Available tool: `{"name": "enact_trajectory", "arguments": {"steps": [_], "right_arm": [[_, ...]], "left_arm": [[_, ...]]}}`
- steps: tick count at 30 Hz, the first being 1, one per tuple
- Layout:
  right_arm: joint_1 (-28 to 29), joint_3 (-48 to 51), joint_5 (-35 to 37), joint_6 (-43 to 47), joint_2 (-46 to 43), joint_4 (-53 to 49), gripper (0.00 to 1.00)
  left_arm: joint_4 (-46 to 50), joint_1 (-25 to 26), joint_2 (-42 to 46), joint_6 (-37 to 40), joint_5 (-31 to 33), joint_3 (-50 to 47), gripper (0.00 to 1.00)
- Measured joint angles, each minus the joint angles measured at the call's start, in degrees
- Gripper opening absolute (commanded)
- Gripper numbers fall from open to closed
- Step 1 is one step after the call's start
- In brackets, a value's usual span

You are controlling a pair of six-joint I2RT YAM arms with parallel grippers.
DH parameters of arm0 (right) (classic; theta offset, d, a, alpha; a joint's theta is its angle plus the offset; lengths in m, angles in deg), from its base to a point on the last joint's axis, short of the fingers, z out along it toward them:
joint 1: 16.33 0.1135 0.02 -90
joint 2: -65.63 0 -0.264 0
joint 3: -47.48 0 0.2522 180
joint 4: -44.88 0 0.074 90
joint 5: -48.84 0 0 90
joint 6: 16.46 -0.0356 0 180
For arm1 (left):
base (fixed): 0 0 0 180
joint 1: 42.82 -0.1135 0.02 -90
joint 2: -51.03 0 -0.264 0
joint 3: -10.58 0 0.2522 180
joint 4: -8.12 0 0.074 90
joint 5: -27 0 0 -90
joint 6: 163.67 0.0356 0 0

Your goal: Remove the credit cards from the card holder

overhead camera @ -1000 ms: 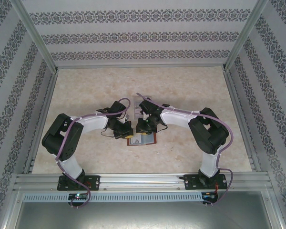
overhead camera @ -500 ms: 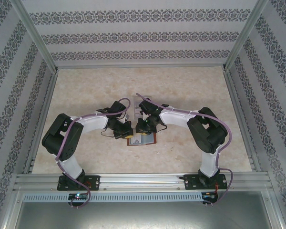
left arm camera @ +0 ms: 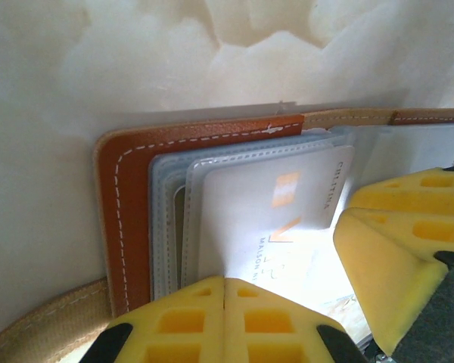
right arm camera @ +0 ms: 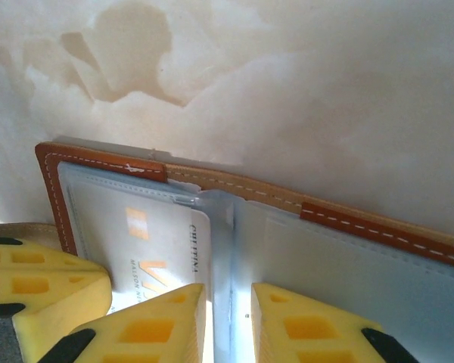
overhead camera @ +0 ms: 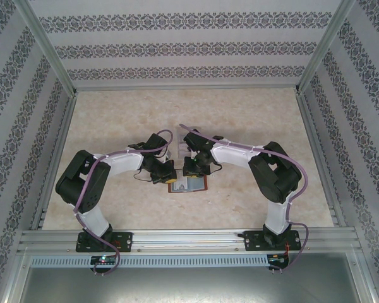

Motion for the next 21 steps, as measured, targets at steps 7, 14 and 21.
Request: {"name": "enact_trajectory", "arguments": {"steps": [7, 14, 21], "right_arm": [[0.0, 0.0, -1.6, -0.3, -0.7, 1.8, 0.23], [0.0, 0.0, -3.1, -0.5, -0.7, 3.7, 0.24], [0.0, 0.0, -3.5, -0.5, 0.7, 4.4, 0.23]], "left_arm": [[0.0, 0.0, 0.0, 0.0, 0.1, 0.0, 0.00], [0.0, 0.0, 0.0, 0.0, 0.1, 0.0, 0.00], [0.0, 0.0, 0.0, 0.0, 0.1, 0.0, 0.00]]}}
